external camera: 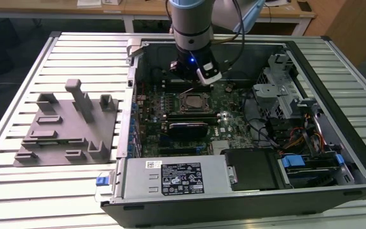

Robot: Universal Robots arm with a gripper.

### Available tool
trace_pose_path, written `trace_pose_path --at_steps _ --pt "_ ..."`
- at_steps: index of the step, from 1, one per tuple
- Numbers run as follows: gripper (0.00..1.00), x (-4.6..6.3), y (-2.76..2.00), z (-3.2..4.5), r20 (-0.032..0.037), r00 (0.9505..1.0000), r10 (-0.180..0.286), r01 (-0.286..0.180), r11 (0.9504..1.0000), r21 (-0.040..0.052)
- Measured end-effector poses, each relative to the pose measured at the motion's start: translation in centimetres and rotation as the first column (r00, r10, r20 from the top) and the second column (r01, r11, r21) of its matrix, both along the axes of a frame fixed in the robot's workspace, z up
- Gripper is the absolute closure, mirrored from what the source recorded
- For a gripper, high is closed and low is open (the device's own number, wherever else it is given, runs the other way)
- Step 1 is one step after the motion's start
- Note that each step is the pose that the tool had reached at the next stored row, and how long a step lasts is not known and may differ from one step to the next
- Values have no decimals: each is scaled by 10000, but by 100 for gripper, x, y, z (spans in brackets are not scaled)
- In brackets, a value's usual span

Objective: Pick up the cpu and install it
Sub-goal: 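Install the first cpu locking lever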

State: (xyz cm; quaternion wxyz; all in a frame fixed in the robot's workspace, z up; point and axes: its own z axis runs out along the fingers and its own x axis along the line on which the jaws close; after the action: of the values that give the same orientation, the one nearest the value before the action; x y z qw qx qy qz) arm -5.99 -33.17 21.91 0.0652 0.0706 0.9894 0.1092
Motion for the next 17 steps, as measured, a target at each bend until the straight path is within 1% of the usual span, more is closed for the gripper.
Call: trace_pose_path --at_steps 4,10,11,13,15,16,17 --pt "89 0 20 -26 -1 10000 -86 86 10000 -7" --pt "89 -2 21 -34 7 10000 -92 92 10000 -9" --pt "89 -5 21 -44 49 9999 -92 92 10000 -7" --pt "89 -7 20 -60 157 9998 -89 89 10000 -10" --pt "89 -7 20 -73 291 9995 -89 90 10000 -10" --pt "89 -7 20 -80 374 9993 -89 89 10000 -9" --pt "89 -7 20 -84 398 9992 -88 89 10000 -8"
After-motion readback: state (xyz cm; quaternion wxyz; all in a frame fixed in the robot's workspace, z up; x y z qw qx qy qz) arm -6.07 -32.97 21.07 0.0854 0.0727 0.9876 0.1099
